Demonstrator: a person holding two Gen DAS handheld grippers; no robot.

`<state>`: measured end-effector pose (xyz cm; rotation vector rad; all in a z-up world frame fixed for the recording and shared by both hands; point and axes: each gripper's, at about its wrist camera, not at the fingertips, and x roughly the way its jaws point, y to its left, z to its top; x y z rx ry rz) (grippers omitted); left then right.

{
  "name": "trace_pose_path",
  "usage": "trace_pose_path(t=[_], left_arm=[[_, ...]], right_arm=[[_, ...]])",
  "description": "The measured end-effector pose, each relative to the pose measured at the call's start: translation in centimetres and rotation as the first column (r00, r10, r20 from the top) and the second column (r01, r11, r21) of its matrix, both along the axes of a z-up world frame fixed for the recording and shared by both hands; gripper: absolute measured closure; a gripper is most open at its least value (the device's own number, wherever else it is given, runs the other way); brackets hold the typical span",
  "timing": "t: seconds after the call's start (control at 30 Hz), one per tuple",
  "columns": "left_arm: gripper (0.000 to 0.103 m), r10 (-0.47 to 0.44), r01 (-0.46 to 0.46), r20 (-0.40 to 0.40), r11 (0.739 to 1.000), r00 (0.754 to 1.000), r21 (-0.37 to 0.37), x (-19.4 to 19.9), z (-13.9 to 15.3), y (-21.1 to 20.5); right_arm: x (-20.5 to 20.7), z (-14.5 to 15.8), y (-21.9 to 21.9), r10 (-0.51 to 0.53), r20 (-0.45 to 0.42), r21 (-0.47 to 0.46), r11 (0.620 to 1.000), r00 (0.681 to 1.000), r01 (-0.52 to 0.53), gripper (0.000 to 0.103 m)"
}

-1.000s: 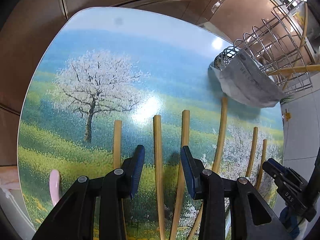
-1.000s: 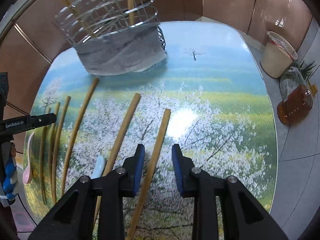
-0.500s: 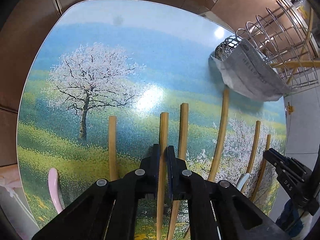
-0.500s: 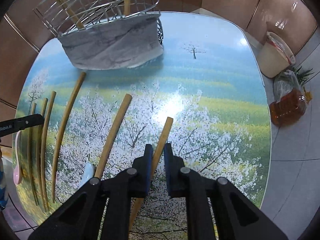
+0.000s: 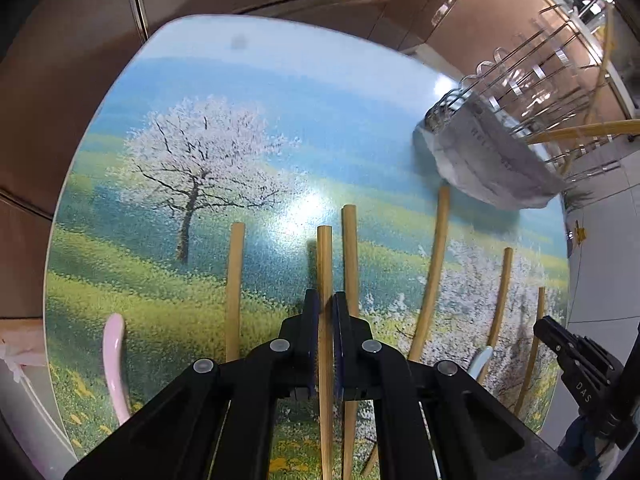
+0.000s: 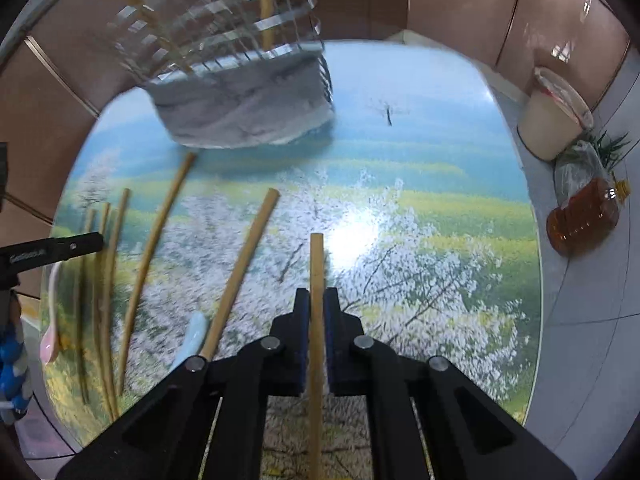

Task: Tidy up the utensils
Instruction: 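Carry both chopsticks over the wire holder and open both grippers to drop them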

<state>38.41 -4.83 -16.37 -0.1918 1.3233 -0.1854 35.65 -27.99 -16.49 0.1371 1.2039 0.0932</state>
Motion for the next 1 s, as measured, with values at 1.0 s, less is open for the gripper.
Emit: trace_pose_path(t=[1.0], left_arm=[[0.099, 0.090, 0.066, 0.658, 0.976, 0.748, -0.208, -5.1, 26.0, 1.5]], right_arm=[[-6.6, 25.9, -2.2, -0.056, 0.741, 0.065, 0.998, 0.669, 0.011, 0.097]])
